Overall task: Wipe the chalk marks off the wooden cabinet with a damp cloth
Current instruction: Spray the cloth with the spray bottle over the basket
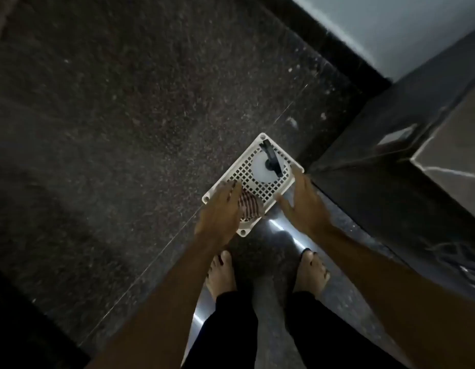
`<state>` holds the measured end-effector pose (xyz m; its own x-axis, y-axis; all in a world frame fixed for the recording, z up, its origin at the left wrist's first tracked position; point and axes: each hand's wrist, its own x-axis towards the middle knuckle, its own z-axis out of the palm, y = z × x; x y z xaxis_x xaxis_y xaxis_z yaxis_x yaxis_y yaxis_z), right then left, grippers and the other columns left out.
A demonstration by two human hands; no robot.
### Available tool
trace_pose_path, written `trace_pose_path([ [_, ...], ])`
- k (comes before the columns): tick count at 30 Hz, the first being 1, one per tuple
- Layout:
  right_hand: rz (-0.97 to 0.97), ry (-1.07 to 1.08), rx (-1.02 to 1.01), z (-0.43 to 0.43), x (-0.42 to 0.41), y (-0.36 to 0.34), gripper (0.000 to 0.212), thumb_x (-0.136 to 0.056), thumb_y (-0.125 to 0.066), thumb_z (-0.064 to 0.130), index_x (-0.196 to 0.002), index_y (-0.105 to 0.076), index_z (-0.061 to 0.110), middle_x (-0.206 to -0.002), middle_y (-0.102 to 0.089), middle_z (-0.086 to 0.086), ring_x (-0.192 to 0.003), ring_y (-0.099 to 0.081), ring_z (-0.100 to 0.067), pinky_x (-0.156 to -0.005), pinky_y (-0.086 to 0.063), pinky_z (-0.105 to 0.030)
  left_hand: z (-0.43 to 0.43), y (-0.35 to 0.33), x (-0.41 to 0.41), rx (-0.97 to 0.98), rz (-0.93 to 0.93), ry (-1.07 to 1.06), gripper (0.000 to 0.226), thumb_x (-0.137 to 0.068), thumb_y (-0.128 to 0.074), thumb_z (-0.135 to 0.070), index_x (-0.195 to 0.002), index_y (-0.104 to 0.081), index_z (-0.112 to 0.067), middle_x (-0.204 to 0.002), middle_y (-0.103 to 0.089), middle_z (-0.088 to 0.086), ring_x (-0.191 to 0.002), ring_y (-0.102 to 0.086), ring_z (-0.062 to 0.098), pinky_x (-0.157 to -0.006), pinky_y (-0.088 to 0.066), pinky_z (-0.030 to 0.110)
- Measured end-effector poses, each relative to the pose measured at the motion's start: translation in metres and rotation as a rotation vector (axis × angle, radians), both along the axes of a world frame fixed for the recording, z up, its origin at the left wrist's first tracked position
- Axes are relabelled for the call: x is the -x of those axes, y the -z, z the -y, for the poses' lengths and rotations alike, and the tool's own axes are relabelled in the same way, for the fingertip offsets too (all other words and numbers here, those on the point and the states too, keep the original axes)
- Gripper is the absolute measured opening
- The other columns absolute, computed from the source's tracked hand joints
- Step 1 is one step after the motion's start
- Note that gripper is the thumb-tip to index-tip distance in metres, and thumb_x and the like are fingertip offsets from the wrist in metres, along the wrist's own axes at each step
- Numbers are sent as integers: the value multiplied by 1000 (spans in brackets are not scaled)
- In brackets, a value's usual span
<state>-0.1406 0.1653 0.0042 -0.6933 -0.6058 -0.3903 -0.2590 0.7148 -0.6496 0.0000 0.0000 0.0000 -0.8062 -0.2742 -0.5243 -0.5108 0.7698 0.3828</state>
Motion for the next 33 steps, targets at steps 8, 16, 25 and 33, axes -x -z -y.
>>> trace_pose_path([
  [8,-155,-133,429,57,51,87,66,-83,-81,33,-131,-54,-4,-105,-57,2,-92,-59,-15,-82,-53,-32,22,101,42,54,188,406,69,-96,-65,-27,-156,-33,-20,-164,-27,11,-150,-27,31,-120,-29,48],
  [16,-202,-148,452,86,55,93,25,-77,-59,-4,-101,-66,-1,-72,-54,-3,-61,-50,-16,-56,-45,-37,16,111,62,179,317,590,52,-94,-68,-34,-141,-49,-21,-142,-49,7,-135,-41,28,-102,-45,46],
  [25,92,104,429,44,29,-7,36,-80,-68,-6,-99,-59,23,-106,-56,-15,-98,-60,-13,-84,-49,-22,11,76,24,-279,151,-283,49,-85,-78,-41,-114,-53,-11,-108,-59,4,-106,-60,26,-86,-47,36],
  [33,318,110,274,-23,-25,-79,17,-78,-63,4,-93,-70,10,-76,-69,4,-70,-66,-12,-63,-53,-33,-15,-32,25,-882,-111,-1255,43,-92,-75,-29,-128,-55,-16,-111,-67,-7,-104,-66,13,-62,-59,25],
])
